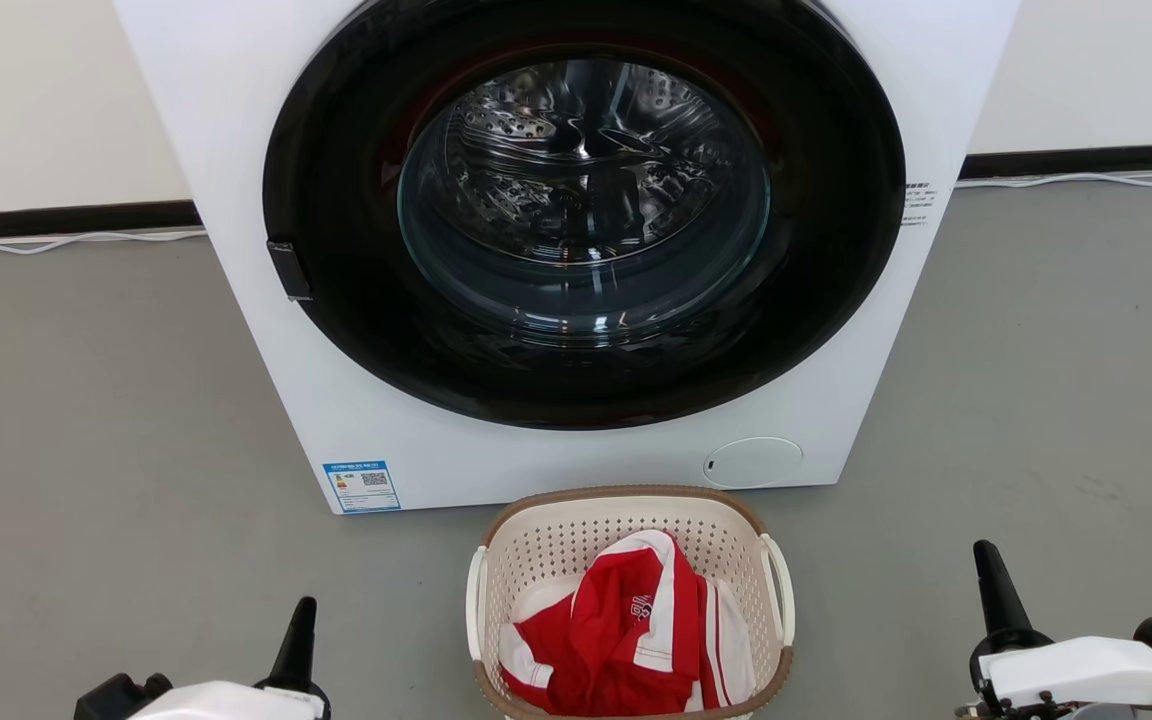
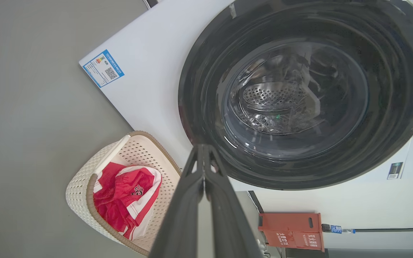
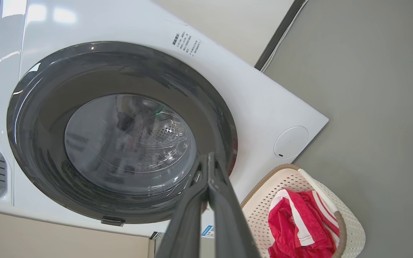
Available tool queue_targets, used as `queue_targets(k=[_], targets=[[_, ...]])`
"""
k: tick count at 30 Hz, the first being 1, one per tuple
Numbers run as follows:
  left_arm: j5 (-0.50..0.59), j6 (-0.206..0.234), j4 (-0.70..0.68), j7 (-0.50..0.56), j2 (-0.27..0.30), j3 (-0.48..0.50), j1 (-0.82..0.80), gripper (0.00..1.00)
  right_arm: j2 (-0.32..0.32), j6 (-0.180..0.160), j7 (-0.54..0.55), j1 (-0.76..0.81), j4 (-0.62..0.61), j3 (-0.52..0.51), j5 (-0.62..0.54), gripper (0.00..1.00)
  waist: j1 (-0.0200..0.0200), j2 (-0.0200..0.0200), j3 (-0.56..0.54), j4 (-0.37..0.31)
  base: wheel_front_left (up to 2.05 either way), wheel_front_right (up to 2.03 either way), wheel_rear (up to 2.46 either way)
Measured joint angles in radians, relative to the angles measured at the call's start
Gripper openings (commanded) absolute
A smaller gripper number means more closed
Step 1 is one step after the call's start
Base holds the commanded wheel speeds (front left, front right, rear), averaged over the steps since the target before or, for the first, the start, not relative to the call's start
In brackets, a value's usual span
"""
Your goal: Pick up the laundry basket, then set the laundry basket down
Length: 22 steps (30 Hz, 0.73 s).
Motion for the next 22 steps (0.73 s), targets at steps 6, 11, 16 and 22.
queue_targets(k=[6, 11, 16, 22], targets=[[-0.058, -0.016, -0.011, 0.013, 0.001, 0.006, -0.019, 0.00, 0.000, 0.000, 0.018, 0.000, -0.003, -0.002, 0.077, 0.00, 0.0000, 0.0000, 0.002, 0.000, 0.00, 0.00, 0.00], [-0.108, -0.025, -0.015, 0.031, 0.001, 0.012, -0.020, 0.00, 0.000, 0.000, 0.031, 0.000, -0.014, -0.004, 0.141, 0.00, 0.0000, 0.0000, 0.003, 0.000, 0.00, 0.00, 0.00], [-0.152, -0.033, -0.022, 0.044, 0.001, 0.021, -0.023, 0.00, 0.000, 0.000, 0.044, -0.001, -0.020, -0.005, 0.207, 0.00, 0.0000, 0.0000, 0.005, -0.001, 0.00, 0.00, 0.00], [-0.219, -0.050, -0.033, 0.064, 0.002, 0.030, -0.038, 0.00, 0.000, 0.000, 0.067, -0.019, -0.025, -0.007, 0.300, 0.00, 0.0000, 0.0000, 0.007, -0.001, 0.00, 0.00, 0.00]])
